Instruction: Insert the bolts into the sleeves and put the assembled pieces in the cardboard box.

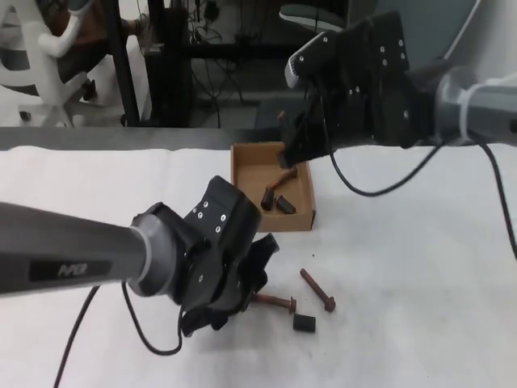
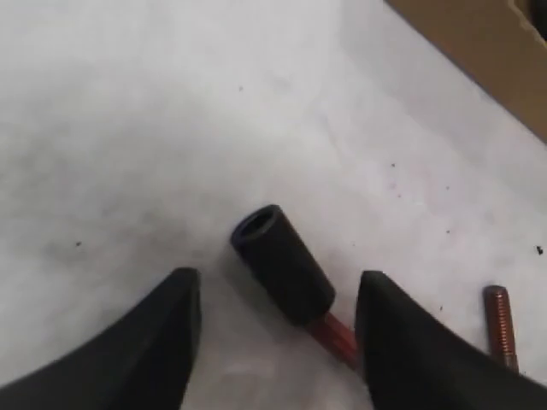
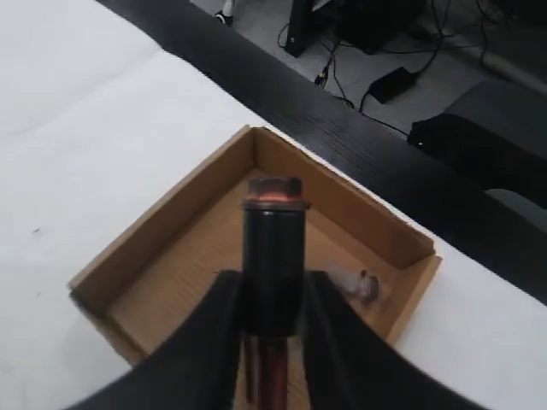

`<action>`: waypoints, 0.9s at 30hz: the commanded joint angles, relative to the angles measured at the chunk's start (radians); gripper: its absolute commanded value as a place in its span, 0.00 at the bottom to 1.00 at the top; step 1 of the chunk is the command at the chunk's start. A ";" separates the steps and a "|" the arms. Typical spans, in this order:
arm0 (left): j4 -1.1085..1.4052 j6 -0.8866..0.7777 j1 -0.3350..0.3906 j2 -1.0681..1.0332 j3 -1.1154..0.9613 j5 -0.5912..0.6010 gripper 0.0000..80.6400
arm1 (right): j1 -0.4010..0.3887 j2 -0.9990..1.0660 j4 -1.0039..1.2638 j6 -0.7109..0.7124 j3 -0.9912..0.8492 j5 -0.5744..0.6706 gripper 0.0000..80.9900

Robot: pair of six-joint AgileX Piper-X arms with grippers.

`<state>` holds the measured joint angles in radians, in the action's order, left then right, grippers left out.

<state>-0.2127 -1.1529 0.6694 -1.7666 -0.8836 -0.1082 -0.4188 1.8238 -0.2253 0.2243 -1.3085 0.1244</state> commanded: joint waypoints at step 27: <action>-0.095 0.137 -0.090 -0.104 -0.065 0.028 0.59 | 0.010 0.092 -0.367 -0.059 -0.289 -0.051 0.86</action>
<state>-0.2386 -1.0282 0.5964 -1.8315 -0.9637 -0.0339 -0.4063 2.0185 -0.5583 0.1702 -1.5803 0.0733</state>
